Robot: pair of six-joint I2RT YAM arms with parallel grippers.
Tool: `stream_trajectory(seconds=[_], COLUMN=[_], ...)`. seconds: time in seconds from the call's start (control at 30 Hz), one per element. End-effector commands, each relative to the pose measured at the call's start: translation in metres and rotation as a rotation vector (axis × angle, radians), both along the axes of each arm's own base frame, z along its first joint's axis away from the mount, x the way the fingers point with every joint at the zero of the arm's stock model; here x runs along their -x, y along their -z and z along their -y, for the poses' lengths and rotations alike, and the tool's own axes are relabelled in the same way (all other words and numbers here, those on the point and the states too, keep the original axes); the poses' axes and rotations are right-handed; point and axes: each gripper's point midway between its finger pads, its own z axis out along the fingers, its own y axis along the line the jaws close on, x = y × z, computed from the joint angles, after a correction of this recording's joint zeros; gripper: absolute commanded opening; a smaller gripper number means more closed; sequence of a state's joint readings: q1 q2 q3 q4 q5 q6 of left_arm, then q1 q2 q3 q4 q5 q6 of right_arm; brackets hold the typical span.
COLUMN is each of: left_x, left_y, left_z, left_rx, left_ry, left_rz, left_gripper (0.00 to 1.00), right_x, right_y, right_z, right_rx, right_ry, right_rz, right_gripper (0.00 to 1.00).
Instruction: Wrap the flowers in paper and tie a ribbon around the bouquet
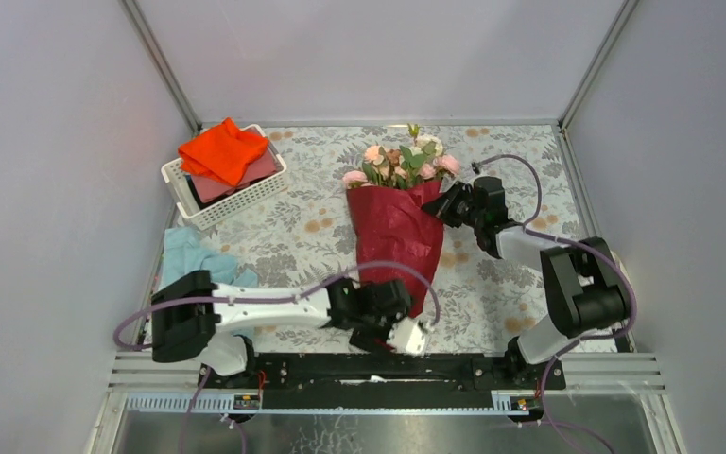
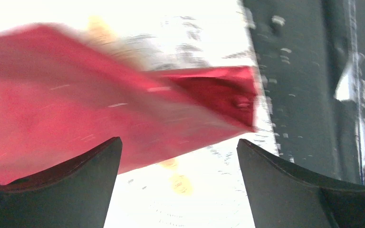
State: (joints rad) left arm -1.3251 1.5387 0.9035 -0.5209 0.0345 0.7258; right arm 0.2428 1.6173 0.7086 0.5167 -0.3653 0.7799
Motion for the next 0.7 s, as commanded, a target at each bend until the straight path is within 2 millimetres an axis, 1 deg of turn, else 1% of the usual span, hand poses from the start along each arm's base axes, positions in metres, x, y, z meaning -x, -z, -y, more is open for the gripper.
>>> stream_trajectory(seconds=[0.0,0.03,0.07,0.1,0.17,0.2,0.27,0.33,0.4,0.47,0.5,0.53,0.57,0.67], left_x=[-0.050,-0.066,-0.078,-0.085,-0.089,-0.088,-0.090,-0.108,-0.134,-0.156,-0.163,-0.168,-0.168,-0.162], left_y=[-0.095,-0.110,-0.121,-0.129,-0.136,-0.136,-0.127,-0.112,-0.102,-0.092,-0.088,-0.086,-0.084,-0.085], left_z=[0.029,0.031,0.032,0.034,0.039,0.042,0.045,0.040,0.033,0.029,0.029,0.033,0.038,0.051], left_rx=[0.299,0.357,0.401,0.428,0.469,0.483,0.486,0.465,0.470,0.483,0.490,0.511,0.527,0.582], left_ry=[-0.261,-0.350,-0.436,-0.481,-0.543,-0.568,-0.616,-0.714,-0.834,-0.944,-0.978,-0.984,-0.984,-0.965], left_rz=[-0.086,-0.111,-0.139,-0.149,-0.164,-0.182,-0.201,-0.138,-0.083,-0.078,-0.070,-0.064,-0.069,-0.095], left_gripper=[0.99,0.99,0.99,0.99,0.99,0.99,0.99,0.98,0.98,0.99,0.98,0.98,0.98,0.99], right_x=[-0.006,-0.006,-0.006,-0.006,-0.009,-0.011,-0.015,-0.018,-0.021,-0.022,-0.022,-0.022,-0.022,-0.021], right_y=[-0.047,-0.051,-0.053,-0.056,-0.062,-0.064,-0.071,-0.078,-0.083,-0.086,-0.087,-0.087,-0.087,-0.085], right_z=[-0.004,-0.005,-0.005,-0.005,-0.004,-0.003,0.001,0.005,0.006,0.002,-0.001,-0.004,-0.007,-0.011], right_rx=[0.008,0.006,0.006,0.003,-0.002,0.001,0.007,0.011,0.014,0.011,0.008,0.008,0.009,0.010], right_ry=[0.074,0.091,0.111,0.129,0.168,0.187,0.222,0.254,0.273,0.266,0.259,0.253,0.248,0.248], right_rz=[0.109,0.114,0.116,0.117,0.126,0.131,0.144,0.162,0.178,0.180,0.184,0.183,0.184,0.183], right_gripper=[0.00,0.00,0.00,0.00,0.00,0.00,0.00,0.00,0.00,0.00,0.00,0.00,0.00,0.00])
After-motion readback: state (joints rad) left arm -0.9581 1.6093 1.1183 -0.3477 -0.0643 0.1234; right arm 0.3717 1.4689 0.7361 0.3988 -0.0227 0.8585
